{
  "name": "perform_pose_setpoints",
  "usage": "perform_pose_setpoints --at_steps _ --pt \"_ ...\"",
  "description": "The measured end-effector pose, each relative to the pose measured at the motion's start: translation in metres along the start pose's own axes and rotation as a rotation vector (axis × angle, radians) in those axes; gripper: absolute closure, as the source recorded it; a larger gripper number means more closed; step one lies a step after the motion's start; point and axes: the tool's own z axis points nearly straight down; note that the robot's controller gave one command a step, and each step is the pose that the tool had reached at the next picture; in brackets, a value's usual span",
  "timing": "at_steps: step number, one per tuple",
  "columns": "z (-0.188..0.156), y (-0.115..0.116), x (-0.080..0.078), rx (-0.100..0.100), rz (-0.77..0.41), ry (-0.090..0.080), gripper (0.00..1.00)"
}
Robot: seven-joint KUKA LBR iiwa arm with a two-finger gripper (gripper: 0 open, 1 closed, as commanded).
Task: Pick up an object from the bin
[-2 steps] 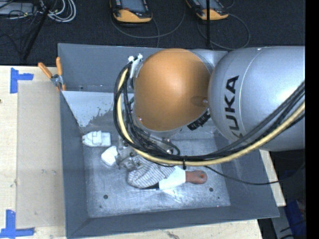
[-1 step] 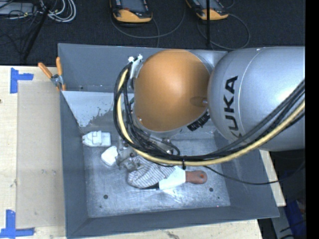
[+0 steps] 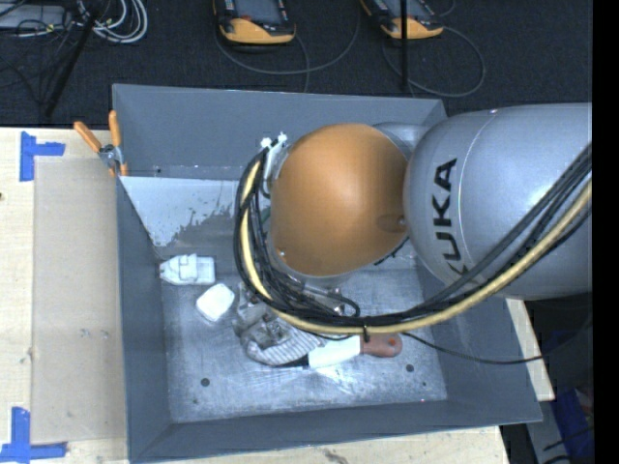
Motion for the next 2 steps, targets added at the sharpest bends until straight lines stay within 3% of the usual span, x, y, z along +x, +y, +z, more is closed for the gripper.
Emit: perform_pose_setpoints --at_steps 1,2 --pt "0.058 0.007 0.0 0.002 -0.135 0.001 1.0" --pt "0.091 0.02 0.017 -0.002 -0.184 0.011 1.0"
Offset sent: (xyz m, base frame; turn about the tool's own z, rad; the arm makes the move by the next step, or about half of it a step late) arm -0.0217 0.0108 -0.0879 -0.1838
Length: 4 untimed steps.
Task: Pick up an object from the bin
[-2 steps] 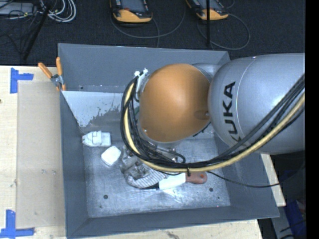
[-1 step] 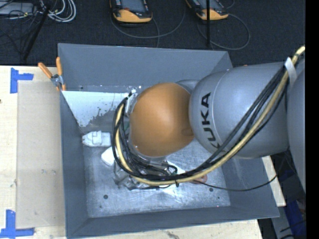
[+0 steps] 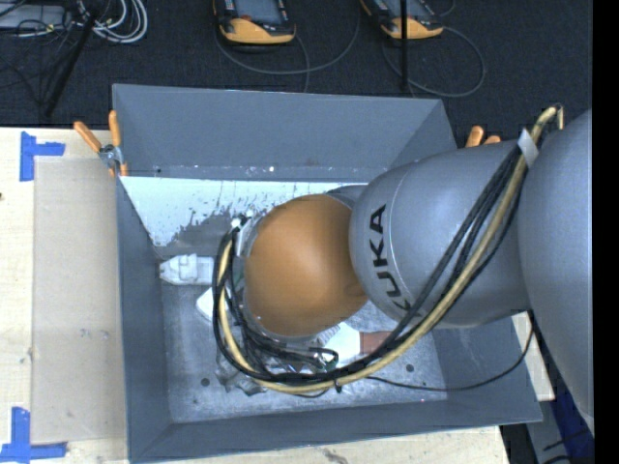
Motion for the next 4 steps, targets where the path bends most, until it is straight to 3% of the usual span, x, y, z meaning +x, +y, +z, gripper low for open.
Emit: perform_pose_setpoints --at_steps 1,2,3,4 --pt "-0.004 0.024 -0.027 0.001 -0.089 -0.007 0.0" --pt "-0.004 0.023 -0.027 0.002 -0.087 -0.006 0.0" --pt "0.011 0.001 -0.009 0.002 -0.16 -0.006 0.0" --pt "0.037 -0.041 0.015 0.002 -0.163 -0.005 0.0"
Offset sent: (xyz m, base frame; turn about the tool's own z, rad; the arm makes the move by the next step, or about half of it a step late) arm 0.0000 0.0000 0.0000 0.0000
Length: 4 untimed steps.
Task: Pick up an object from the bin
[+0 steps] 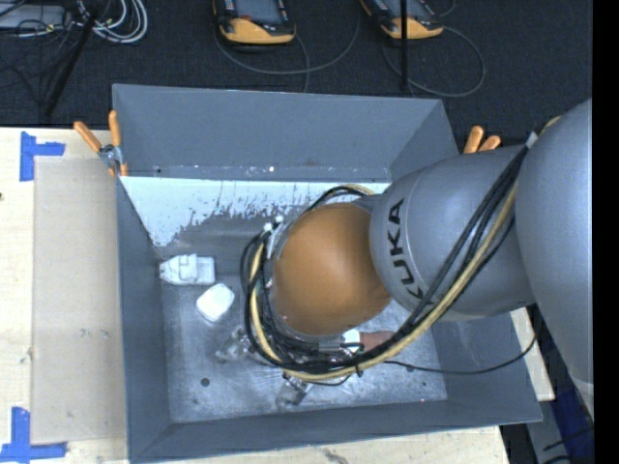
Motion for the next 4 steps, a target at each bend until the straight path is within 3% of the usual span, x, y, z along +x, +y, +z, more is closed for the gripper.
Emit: perform_pose_setpoints --at_steps 1,2,3,4 --pt "0.03 -0.027 0.007 0.001 -0.084 0.0 0.0" --pt "0.003 -0.038 0.013 -0.008 -0.101 0.009 0.0" --pt "0.038 -0.118 0.043 -0.009 -0.191 0.005 1.0" --pt "0.038 -0.118 0.043 -0.009 -0.19 0.005 1.0"
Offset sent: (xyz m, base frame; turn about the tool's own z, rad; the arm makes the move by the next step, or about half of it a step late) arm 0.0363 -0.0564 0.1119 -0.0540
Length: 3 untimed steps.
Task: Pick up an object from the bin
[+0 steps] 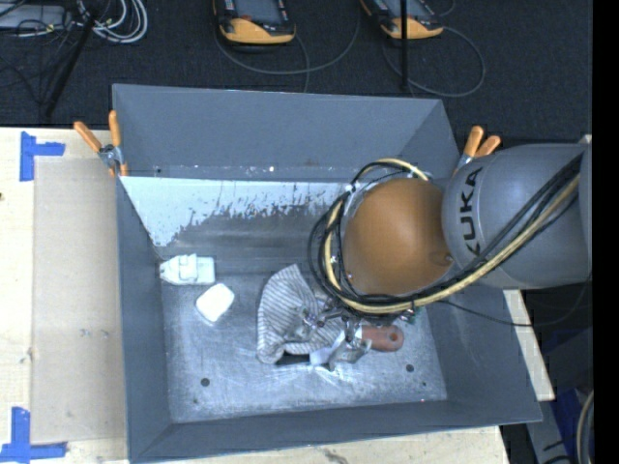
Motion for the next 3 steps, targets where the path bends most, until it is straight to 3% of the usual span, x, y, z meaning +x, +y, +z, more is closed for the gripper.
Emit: perform_pose_setpoints --at_steps 1,2,3 --pt "-0.001 0.0 0.0 0.0 -0.002 0.0 1.0" --pt "-0.036 -0.004 0.001 0.01 -0.043 -0.006 1.0" --pt "-0.216 -0.017 0.017 0.018 -0.188 -0.008 1.0"
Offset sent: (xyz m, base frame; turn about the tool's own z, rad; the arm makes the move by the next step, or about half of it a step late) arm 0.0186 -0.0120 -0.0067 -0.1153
